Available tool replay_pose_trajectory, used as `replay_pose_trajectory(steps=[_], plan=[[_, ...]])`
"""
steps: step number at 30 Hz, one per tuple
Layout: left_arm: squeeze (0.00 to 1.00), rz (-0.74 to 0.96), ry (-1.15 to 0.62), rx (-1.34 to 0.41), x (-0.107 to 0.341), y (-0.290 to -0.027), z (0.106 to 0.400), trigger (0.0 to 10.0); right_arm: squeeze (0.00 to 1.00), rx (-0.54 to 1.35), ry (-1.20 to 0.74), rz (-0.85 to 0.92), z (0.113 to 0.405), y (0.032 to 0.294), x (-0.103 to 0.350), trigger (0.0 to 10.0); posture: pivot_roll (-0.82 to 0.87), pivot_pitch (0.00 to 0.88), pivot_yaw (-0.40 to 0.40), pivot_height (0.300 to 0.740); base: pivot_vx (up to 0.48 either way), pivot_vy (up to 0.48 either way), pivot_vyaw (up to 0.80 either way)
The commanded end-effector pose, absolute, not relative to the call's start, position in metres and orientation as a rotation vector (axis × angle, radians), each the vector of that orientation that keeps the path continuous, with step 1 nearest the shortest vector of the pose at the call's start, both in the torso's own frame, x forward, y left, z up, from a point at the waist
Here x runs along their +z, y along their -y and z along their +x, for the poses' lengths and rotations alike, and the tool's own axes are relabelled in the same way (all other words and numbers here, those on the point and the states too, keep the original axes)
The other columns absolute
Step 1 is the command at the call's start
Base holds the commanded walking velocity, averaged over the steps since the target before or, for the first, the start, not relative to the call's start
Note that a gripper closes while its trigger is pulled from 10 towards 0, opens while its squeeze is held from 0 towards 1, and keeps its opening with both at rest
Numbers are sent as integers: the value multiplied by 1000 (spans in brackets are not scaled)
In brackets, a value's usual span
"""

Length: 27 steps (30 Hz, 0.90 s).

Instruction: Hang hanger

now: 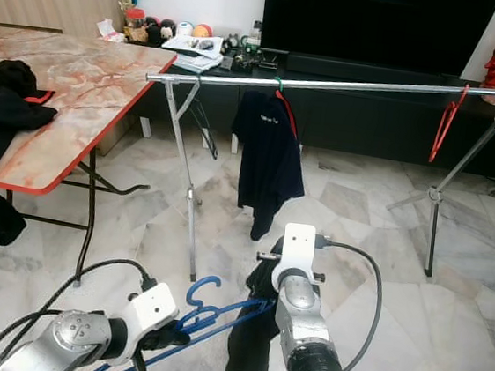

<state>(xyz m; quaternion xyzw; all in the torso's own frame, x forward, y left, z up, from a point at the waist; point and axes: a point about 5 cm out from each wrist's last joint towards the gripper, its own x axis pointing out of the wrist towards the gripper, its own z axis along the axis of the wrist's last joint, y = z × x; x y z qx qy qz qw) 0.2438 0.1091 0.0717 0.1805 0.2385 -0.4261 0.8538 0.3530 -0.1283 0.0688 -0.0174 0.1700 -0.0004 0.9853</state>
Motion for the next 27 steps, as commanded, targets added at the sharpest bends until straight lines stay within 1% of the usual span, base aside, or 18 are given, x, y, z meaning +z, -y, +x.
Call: replay_pose_trajectory(steps=[1, 10, 13, 20, 22, 24, 27], plan=[[0, 384, -474, -873, 76, -111, 249, 10000, 0, 10, -303, -34, 359, 124, 79, 10000, 82, 0, -17, 740, 0, 0, 0], [0, 360, -349, -735, 92, -113, 267, 10000, 0, 16, -310, -36, 358, 123, 77, 10000, 85, 0, -19, 740, 0, 0, 0], [0, 317, -318, -717, 97, -112, 271, 10000, 0, 19, -312, -35, 357, 122, 76, 10000, 86, 0, -20, 740, 0, 0, 0], [0, 265, -321, -796, 96, -104, 264, 10000, 0, 49, -316, -32, 357, 116, 76, 10000, 84, 0, -19, 740, 0, 0, 0], [0, 259, -327, -831, 95, -101, 260, 10000, 0, 81, -311, -30, 358, 111, 78, 10000, 84, 0, -18, 740, 0, 0, 0], [0, 234, -339, -873, 94, -97, 256, 10000, 0, 175, -279, -42, 359, 98, 87, 10000, 82, 0, -18, 740, 0, 0, 0], [0, 228, -347, -893, 93, -96, 254, 10000, 0, 225, -253, -53, 360, 92, 92, 10000, 81, 0, -17, 740, 0, 0, 0]])
